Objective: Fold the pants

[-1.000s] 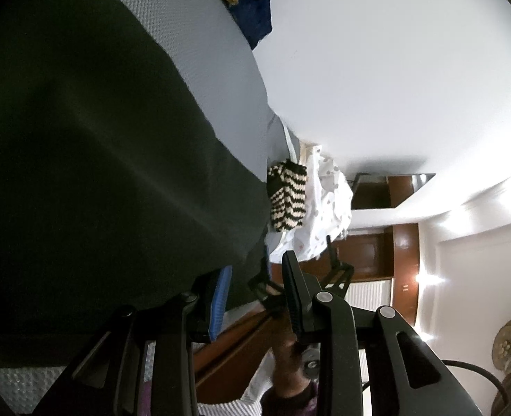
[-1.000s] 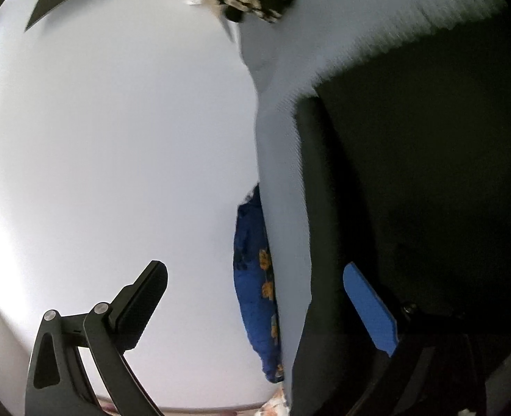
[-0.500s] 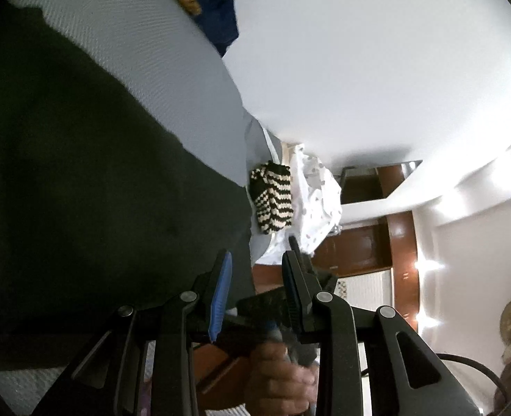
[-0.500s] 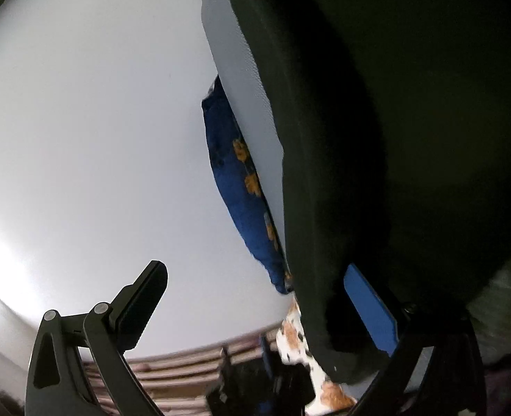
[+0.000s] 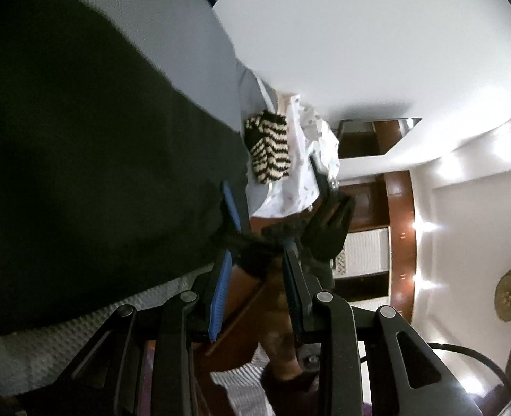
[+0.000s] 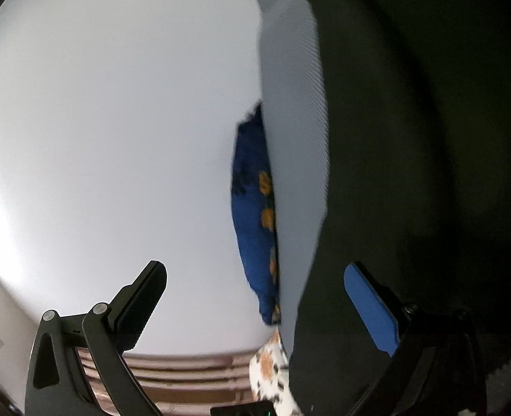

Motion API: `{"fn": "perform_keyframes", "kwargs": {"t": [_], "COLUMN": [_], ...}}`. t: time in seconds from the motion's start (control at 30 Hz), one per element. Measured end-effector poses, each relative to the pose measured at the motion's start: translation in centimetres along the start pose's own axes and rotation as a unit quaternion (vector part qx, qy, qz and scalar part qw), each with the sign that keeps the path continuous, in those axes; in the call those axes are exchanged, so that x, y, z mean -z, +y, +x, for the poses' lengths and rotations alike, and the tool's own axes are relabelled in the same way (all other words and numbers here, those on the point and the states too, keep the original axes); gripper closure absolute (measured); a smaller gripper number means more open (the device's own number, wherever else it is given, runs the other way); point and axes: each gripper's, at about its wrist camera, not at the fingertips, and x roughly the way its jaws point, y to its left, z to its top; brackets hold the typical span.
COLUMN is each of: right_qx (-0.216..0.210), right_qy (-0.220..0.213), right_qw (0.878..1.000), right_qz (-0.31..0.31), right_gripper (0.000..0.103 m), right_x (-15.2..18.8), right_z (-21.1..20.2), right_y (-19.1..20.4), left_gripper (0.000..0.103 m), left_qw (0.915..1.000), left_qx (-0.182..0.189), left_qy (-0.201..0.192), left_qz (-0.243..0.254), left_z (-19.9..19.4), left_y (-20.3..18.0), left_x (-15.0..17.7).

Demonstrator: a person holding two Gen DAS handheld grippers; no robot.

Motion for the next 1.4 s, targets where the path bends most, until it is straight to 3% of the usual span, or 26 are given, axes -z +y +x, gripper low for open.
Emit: {"fn": "perform_keyframes", "kwargs": {"t": [0.1,0.17,0.27,0.4,0.53,0.57,0.67,0.77,0.8,0.87,0.97,1.07,1.23,1.4], "right_qx": [0.057,0.098,0.113,0.118,0.057,0.04,0.033,0.036,0.035,0.043,0.064,0.074,0.083,0.081], "right_qy": [0.012,0.031,0.049,0.066,0.028,0.018,0.027,0.034,0.04,0.046,0.054,0.054,0.05,0.047], "right_qw": [0.998,0.994,0.992,0.99,0.998,0.999,0.997,0.996,0.995,0.994,0.99,0.99,0.989,0.99], "right_qz": [-0.014,-0.021,-0.035,-0.046,-0.008,-0.008,-0.056,-0.078,-0.079,-0.094,-0.115,-0.112,-0.113,-0.107], "right_gripper": [0.0,0.0,0.003,0.001,0.002,0.008,0.028,0.03,0.032,0.05,0.076,0.085,0.091,0.093], "right_x": [1.3,2.4,3.4,3.8,3.1,3.0,2.9,3.0,3.0,2.9,2.6,2.4,2.5,2.6], "right_z": [-1.4,-1.2,0.7,3.8,3.4,3.0,2.6,2.7,3.1,3.5,4.0,4.0,3.6,3.0], "right_y": [-0.7,-1.9,-2.3,-1.9,-2.0,-1.9,-0.1,0.8,0.9,1.3,1.5,1.2,1.0,0.7], "left_gripper": [0.065,0.063,0.063,0.063,0.055,0.055,0.055,0.053,0.053,0.053,0.053,0.053,0.052,0.05], "left_qw": [0.9991,0.9986,0.9971,0.9938,0.9842,0.9844,0.9891,0.9919,0.9922,0.9936,0.9983,0.9956,0.98,0.9702], "left_qx": [-0.026,-0.043,-0.072,-0.105,-0.146,-0.144,-0.115,-0.086,-0.083,-0.076,-0.05,-0.044,-0.052,-0.063], "left_qy": [-0.029,-0.029,-0.018,-0.027,-0.068,-0.067,-0.03,0.023,0.038,0.052,0.027,-0.027,-0.112,-0.14], "left_qz": [0.016,0.014,0.012,0.026,0.073,0.076,0.087,0.09,0.084,0.065,-0.014,-0.078,-0.156,-0.187], "left_z": [-1.9,-2.3,-2.5,-3.0,-4.2,-4.1,-2.9,-0.8,-0.1,0.5,0.5,-0.3,-2.1,-2.7], "left_y": [-0.6,-0.1,0.6,0.8,-0.3,-0.3,-0.7,-0.9,-0.7,-0.1,1.9,3.5,5.8,7.4], "left_x": [-0.4,-0.4,0.2,0.7,0.4,0.4,0.8,1.9,2.3,2.7,2.3,1.5,1.1,0.7]}}
